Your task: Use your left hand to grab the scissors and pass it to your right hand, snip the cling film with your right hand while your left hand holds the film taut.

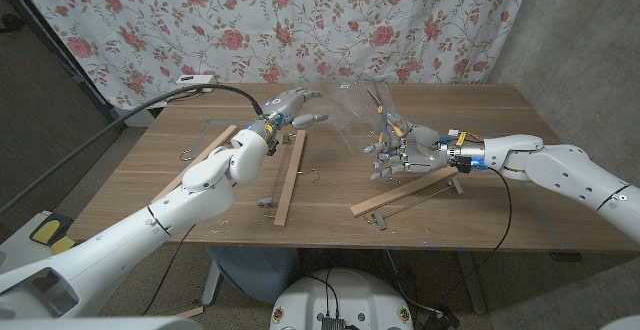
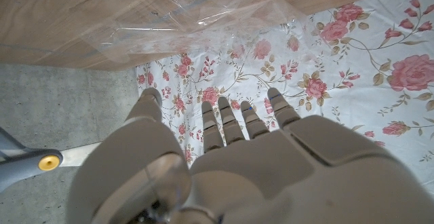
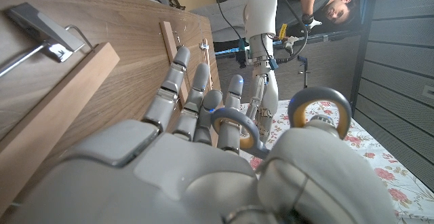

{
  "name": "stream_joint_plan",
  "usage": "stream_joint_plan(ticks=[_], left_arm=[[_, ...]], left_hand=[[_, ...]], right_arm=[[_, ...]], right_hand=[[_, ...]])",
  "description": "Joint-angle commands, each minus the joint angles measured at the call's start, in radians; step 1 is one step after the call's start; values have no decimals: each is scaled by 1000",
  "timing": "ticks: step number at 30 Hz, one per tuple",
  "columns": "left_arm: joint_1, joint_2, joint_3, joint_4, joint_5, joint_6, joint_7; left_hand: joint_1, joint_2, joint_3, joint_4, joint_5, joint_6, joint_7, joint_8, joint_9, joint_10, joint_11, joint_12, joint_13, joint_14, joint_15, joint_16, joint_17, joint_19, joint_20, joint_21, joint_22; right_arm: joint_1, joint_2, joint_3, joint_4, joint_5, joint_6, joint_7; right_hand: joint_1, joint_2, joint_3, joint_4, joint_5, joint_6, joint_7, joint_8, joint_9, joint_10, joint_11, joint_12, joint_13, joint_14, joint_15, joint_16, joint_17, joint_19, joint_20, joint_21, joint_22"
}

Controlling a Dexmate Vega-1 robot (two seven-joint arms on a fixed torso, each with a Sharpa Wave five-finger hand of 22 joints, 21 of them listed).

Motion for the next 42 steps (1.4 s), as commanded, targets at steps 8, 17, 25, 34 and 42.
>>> stream_joint_plan(ticks=[8, 17, 25, 34, 42], left_arm=[[-94, -20, 105, 25, 283, 8, -153], [-129, -32, 131, 51, 411, -3, -254], [-148, -48, 130, 82, 448, -21, -324], [-185, -67, 123, 151, 405, -85, -368], [-208, -91, 149, 198, 436, -87, -359]], left_hand=[[-33, -35, -28, 17, -7, -32, -8, 2, 3, 35, 16, 17, -7, -12, -2, 6, 2, -4, -3, 2, 2], [-8, -44, -22, 2, -6, -151, -8, -12, 3, 16, 0, 12, -18, -16, 3, 7, -6, -5, 1, 3, 2], [-18, -53, -29, 10, -7, -45, -6, 39, 4, -20, 1, 8, -26, -42, 5, 4, -6, -20, 3, -1, 2], [-7, -55, -26, 5, -6, -74, -18, 24, 4, -41, -19, 5, -30, -56, 7, 3, -8, -29, 0, -3, 1], [12, -50, -18, -2, -4, -67, -21, 26, 4, -41, -28, 9, -32, -54, 2, 5, -9, -25, -6, 0, 1]], right_arm=[[-9, 0, 7, 6, 2, 7, -7], [-15, -6, 13, 1, 5, 5, -15], [-17, -8, 21, 2, 8, 7, -21], [-11, -3, 18, 6, 6, 4, -23], [-8, 2, 18, 8, 8, 2, -23]], right_hand=[[19, 5, -3, -9, -4, -80, 78, 7, 2, 7, -2, 2, -4, 9, -2, 0, -1, 9, 0, -7, 2], [25, 7, -4, -11, -7, -78, 76, 9, 1, 9, -2, 4, 0, 10, -3, 1, 0, 12, -1, -10, 2], [27, 9, -5, -12, -10, -77, 76, 10, 0, 10, 0, 5, 2, 8, -3, 0, 0, 14, -2, -13, 2], [31, 12, -6, -13, -13, -75, 76, 11, -1, 10, -2, 4, 2, 9, -6, 0, 0, 16, -4, -15, 2], [34, 14, -6, -14, -15, -75, 76, 12, -1, 10, -2, 6, 4, 9, -6, 1, 1, 16, -2, -18, 2]])
